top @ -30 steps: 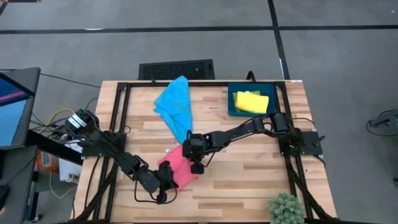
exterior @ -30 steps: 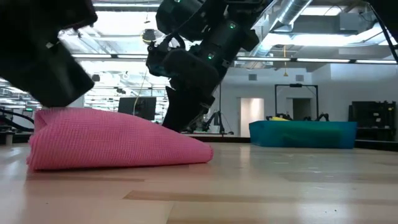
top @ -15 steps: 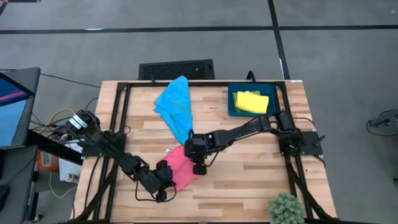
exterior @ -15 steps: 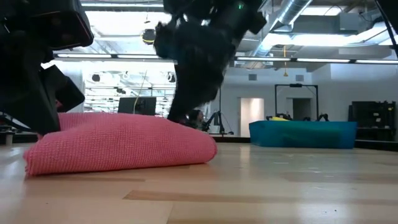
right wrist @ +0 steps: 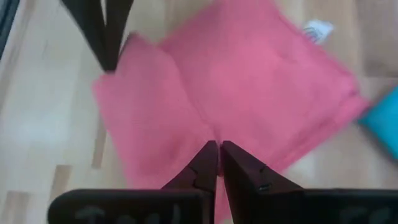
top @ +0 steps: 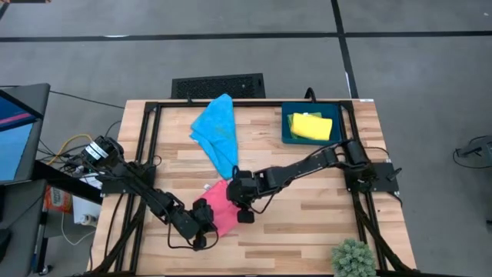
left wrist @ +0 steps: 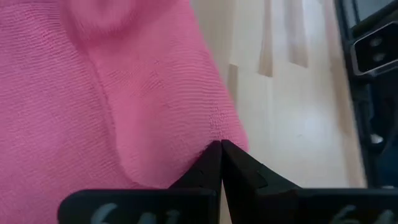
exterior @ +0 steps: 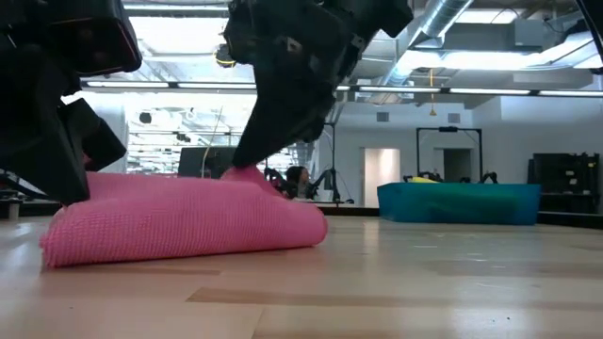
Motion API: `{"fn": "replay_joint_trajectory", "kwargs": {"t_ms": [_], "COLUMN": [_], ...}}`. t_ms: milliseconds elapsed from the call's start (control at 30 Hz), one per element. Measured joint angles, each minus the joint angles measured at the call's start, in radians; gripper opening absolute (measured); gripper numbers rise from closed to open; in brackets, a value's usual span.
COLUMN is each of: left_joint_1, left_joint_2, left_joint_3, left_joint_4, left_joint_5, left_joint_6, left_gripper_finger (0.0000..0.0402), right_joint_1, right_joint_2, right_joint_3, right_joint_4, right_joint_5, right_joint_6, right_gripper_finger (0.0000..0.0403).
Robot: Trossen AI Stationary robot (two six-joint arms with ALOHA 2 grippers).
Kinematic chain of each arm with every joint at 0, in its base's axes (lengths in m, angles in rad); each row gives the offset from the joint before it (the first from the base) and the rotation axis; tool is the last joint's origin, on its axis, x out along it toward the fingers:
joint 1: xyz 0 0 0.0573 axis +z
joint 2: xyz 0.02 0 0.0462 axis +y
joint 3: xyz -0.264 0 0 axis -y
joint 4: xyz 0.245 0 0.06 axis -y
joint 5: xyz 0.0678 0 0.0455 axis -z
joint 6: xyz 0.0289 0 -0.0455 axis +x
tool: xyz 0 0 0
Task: Fold microfiber towels
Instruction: Fold the pink microfiber towel
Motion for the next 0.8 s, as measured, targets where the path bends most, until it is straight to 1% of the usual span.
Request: {"fn": "replay_joint_trajectory", "kwargs": {"t_ms": [100,200,333,400,533,600,667,733,800], "left_joint_1": [-0.007,-0.022,-0.042,-0.053,-0.068,-0.051,-0.025,-0.004,0.007], "left_joint_2": [-0.021,-0.063,-0.116,-0.133,-0.123,-0.100,-0.070,-0.035,0.003], "left_joint_3": [0.004,0.022,0.045,0.049,0.054,0.054,0.053,0.054,0.054], "left_joint_4": [-0.003,-0.007,-0.021,-0.040,-0.040,-0.038,0.000,0.051,0.077], "left_joint_5": [0.022,0.049,0.040,-0.012,-0.264,-0.314,-0.291,-0.228,-0.189], "left_joint_6": [-0.025,-0.034,-0.056,-0.060,-0.009,0.041,0.093,0.131,0.144], "left_gripper_finger": [0.0000,0.0000,0.0000,0.0000,0.0000,0.0000,0.0000,0.0000,0.0000], "right_joint_1": [0.014,0.016,0.012,0.007,0.001,0.000,-0.002,-0.005,-0.007], "right_joint_2": [0.025,0.031,0.029,0.029,0.029,0.029,0.030,0.030,0.030], "right_joint_3": [0.005,0.000,-0.005,-0.009,-0.014,-0.018,-0.019,-0.019,-0.019], "right_joint_4": [0.055,0.042,0.075,0.073,0.075,0.073,0.074,0.073,0.070], "right_joint_5": [-0.001,0.001,0.026,0.032,0.032,0.033,0.032,0.031,0.031], "right_joint_6": [-0.010,-0.010,-0.027,-0.027,-0.027,-0.027,-0.027,-0.027,-0.027], "right_gripper_finger": [0.0049,0.0049,0.0049,0.0049,0.0049,0.0049,0.0049,0.0049,0.0049]}}
